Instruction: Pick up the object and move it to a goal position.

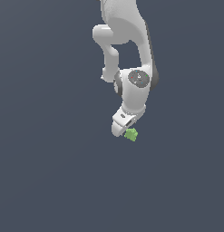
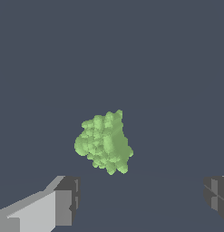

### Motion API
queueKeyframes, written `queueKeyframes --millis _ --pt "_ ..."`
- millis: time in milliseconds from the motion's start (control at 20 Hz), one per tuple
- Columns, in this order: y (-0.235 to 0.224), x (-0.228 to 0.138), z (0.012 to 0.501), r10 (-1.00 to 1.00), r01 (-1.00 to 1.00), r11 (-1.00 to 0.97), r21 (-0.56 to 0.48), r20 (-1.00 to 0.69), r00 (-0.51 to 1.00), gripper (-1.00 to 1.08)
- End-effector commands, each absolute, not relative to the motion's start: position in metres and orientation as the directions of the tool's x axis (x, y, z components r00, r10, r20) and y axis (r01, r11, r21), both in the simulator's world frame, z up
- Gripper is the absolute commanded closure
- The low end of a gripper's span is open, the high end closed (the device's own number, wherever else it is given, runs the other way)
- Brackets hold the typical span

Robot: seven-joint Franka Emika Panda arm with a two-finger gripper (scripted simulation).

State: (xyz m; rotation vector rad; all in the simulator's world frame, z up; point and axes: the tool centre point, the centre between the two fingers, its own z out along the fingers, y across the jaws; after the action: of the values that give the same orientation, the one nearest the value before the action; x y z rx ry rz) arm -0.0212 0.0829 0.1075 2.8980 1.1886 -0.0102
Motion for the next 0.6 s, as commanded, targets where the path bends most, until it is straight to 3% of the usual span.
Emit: queueKeyframes --millis 0,550 --pt "0.092 -0.025 0.101 0.755 0.755 -0.655 0.005 -0.007 0.655 -0.92" --pt "0.115 -0.034 0.088 0.861 0.861 -0.509 0.000 0.000 0.509 -0.92"
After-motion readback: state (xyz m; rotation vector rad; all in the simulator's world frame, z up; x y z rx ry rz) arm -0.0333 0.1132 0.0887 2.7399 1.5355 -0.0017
